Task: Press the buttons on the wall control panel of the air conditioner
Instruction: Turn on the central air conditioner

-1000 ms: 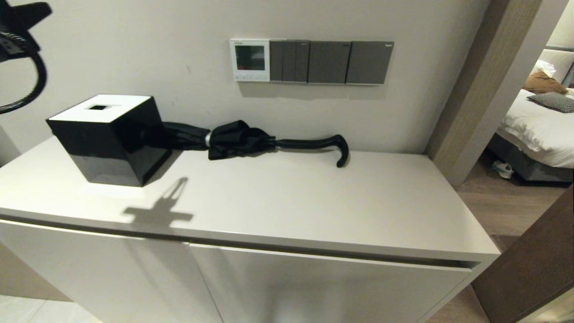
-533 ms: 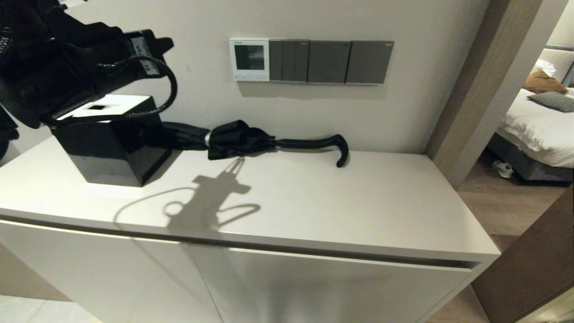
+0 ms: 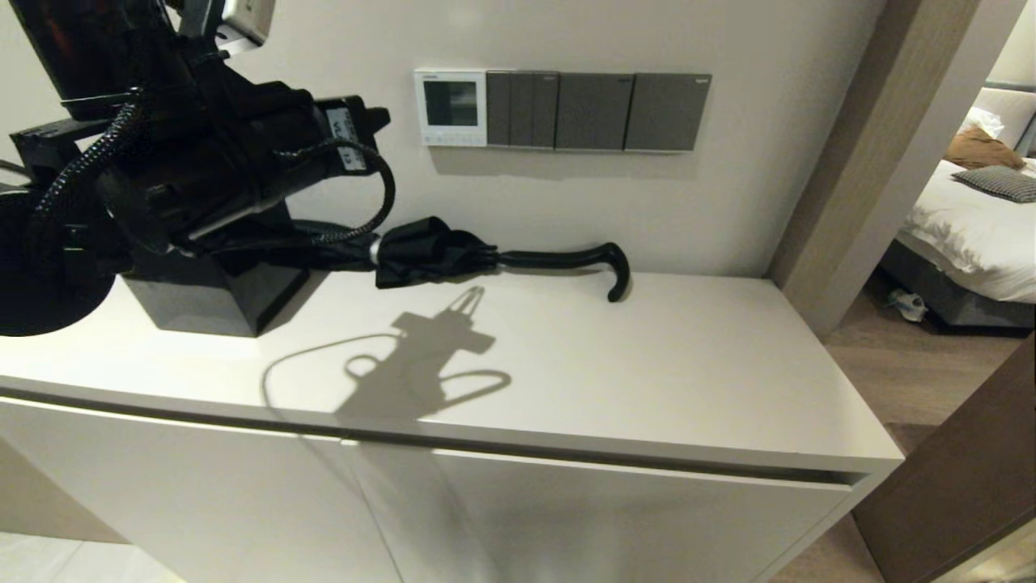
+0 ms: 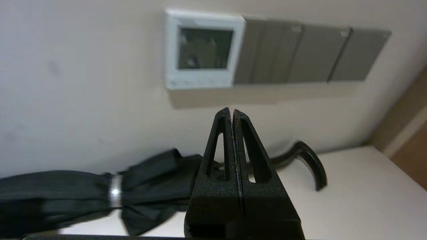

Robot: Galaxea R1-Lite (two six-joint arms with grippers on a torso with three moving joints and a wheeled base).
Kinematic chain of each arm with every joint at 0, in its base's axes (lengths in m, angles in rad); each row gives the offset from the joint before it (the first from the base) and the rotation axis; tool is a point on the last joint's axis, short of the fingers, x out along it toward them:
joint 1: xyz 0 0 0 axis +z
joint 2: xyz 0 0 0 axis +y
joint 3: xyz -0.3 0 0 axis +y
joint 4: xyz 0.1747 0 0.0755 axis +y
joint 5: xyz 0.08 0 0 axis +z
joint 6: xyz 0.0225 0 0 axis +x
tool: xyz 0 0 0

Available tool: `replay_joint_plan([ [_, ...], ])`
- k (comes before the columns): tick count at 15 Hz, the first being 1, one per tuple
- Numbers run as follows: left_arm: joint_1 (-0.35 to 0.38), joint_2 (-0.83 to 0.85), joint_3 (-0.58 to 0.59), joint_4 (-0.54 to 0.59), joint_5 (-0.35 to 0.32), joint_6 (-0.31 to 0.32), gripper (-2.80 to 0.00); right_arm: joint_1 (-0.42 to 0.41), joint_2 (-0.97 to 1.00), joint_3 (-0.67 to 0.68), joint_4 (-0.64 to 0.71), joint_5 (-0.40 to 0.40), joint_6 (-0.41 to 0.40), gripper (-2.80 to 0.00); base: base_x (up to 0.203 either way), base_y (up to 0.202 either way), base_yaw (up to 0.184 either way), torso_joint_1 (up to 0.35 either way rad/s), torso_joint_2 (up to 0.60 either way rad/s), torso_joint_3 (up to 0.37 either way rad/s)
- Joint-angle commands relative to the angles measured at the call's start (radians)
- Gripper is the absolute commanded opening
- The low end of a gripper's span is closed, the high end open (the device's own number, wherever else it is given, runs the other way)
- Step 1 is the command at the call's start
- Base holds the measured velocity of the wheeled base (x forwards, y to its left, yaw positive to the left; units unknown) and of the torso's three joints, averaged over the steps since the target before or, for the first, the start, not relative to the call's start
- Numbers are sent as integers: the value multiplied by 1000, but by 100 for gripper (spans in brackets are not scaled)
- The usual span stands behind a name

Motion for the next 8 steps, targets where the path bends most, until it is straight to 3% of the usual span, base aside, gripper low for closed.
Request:
replay_joint_plan([
  [1,-30,57,-10,-3,4,-1,-280,0,1,3,-1,0,0,-280,0,0,0,0,0,0],
  [8,-56,174,-87,-88,37,1,-280,0,1,3,-1,0,0,-280,0,0,0,0,0,0],
])
